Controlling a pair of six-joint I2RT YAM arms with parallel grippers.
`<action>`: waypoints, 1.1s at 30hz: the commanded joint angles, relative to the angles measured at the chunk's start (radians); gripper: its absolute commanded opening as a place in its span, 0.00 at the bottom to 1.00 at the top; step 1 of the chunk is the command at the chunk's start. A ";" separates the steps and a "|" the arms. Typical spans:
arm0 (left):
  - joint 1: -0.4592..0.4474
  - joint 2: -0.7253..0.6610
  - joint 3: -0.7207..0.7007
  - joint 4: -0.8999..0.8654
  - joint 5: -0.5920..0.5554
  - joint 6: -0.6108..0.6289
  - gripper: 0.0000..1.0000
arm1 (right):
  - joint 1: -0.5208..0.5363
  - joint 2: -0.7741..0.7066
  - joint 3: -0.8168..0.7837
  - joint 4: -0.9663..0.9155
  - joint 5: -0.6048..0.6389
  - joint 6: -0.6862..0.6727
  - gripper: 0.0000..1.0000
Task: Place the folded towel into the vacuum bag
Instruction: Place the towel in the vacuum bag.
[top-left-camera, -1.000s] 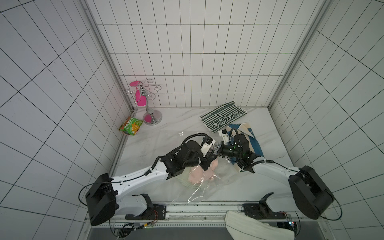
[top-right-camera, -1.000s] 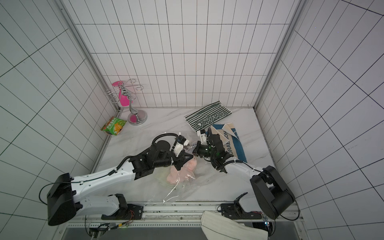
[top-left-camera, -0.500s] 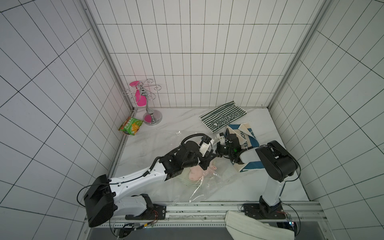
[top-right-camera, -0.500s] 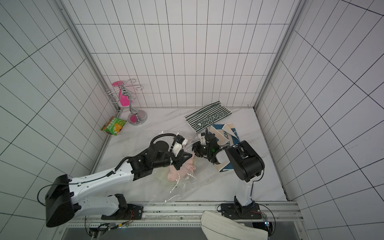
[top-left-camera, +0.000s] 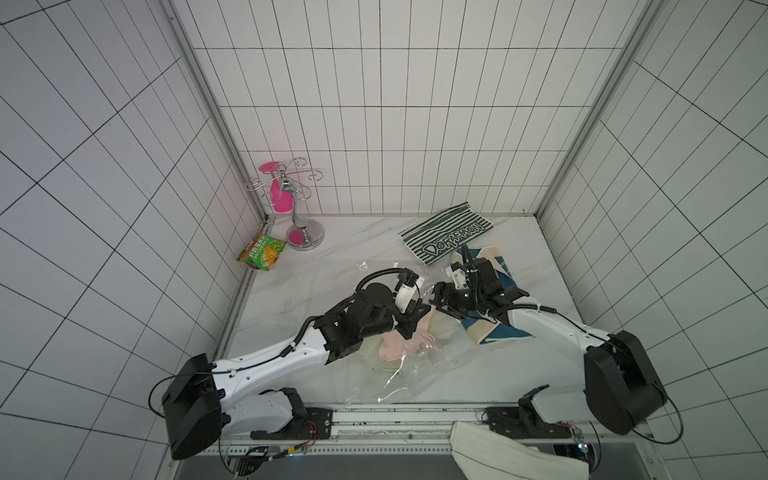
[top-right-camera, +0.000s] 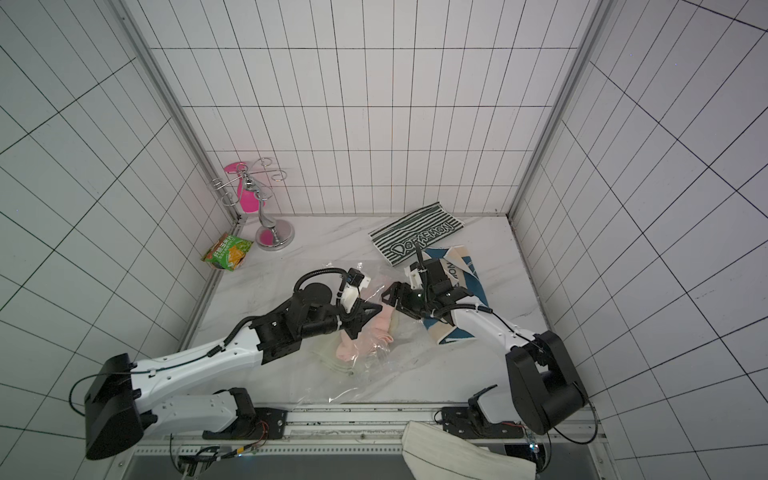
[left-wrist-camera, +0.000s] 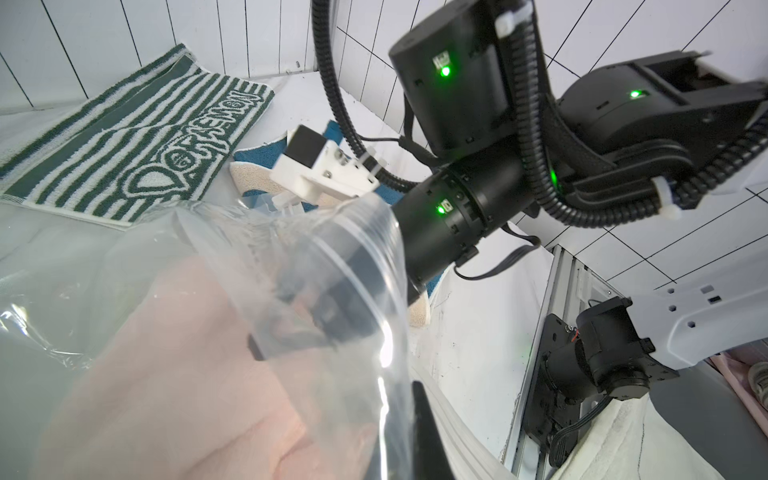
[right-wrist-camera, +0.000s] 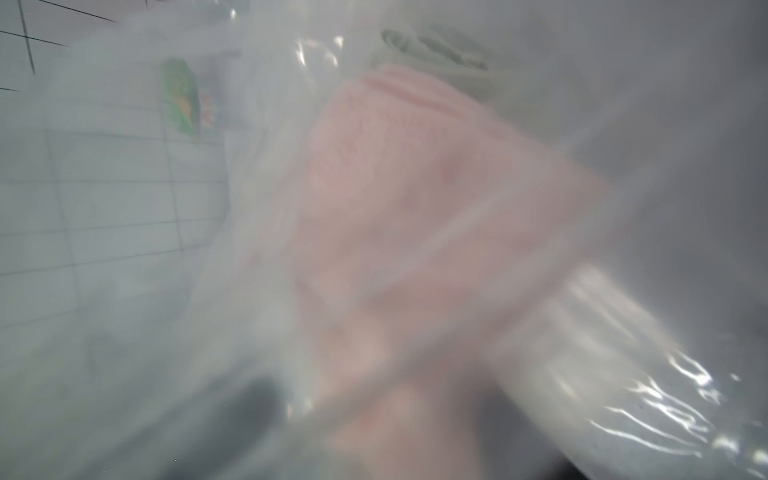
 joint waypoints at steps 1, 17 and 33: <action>0.008 -0.011 -0.008 0.056 -0.009 0.001 0.00 | 0.013 -0.079 -0.064 -0.229 0.010 -0.025 0.75; -0.001 0.005 -0.014 0.083 0.057 -0.020 0.00 | 0.115 0.020 -0.208 0.224 -0.112 0.356 0.56; 0.008 -0.072 -0.023 0.115 0.061 -0.036 0.00 | 0.224 -0.024 -0.128 0.868 -0.316 0.729 0.01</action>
